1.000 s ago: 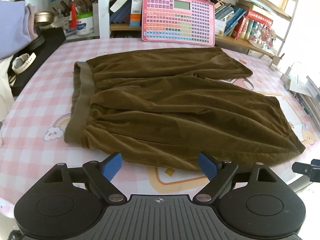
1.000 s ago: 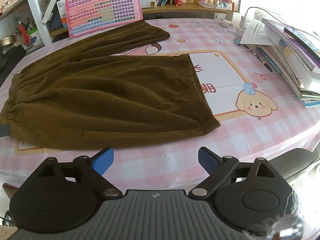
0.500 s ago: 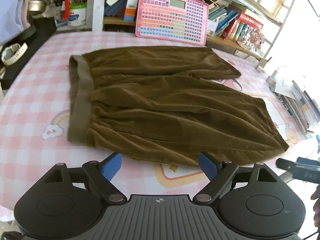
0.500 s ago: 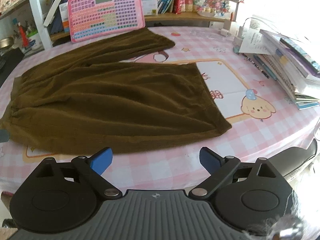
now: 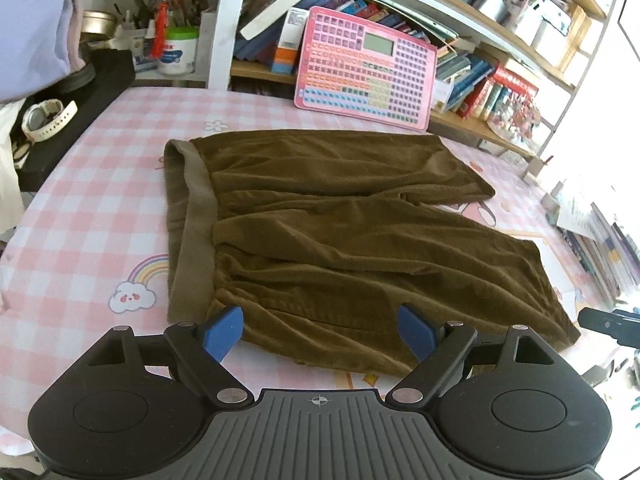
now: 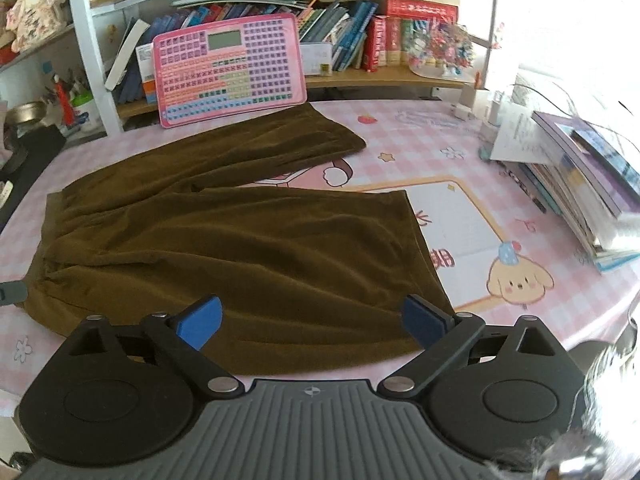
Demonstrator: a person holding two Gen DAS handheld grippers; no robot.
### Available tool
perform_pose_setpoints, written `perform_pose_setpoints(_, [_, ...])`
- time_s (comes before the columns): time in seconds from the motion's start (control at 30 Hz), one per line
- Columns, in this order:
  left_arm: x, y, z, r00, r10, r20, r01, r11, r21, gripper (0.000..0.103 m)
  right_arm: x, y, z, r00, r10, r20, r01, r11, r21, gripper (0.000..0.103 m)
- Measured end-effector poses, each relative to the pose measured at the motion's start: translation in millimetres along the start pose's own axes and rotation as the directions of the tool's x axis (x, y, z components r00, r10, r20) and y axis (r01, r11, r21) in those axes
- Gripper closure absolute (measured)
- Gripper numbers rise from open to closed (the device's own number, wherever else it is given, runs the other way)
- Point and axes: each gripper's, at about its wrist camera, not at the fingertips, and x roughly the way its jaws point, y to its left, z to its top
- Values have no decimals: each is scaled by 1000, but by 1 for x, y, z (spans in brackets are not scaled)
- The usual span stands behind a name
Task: Fold clothes
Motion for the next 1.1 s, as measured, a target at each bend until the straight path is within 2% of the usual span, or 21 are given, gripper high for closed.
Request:
perform_pose_setpoints(0.2, [13,0,3,1000,20,-8,-20,999,-36,16,14,1,14,999,39,-15,-40,997,-58,6])
perform_pose_setpoints(0.33, [26,-5,11,999,37,-11,-37,998,-43,16,33,-5,32,995,98,-27,-101,988,-120,5])
perform_pose_setpoints(0.43, [36,-11,24,997,79,3,-79,996,-38,16,49,-15,53,988,150,-37,-154,974,-163,4])
perform_pose_setpoints(0.57, [47,-14,49,993,111,38,-110,994,-26,16,79,-37,98,982,190,-19,-189,949,-251,2])
perform_pose_setpoints(0.77, [62,-15,92,987,144,77,-147,989,27,15,132,-64,177,962,268,-59,-267,861,-434,2])
perform_pose_setpoints(0.97, [90,-8,126,979,194,60,-198,977,78,14,190,-76,248,923,370,-107,-365,752,-548,2])
perform_pose_setpoints(1.03, [103,-4,134,964,262,34,-264,959,102,12,219,-77,268,916,378,-132,-383,734,-561,2])
perform_pose_setpoints(1.1, [114,0,140,948,319,16,-318,940,120,12,244,-76,282,920,365,-141,-377,729,-571,2])
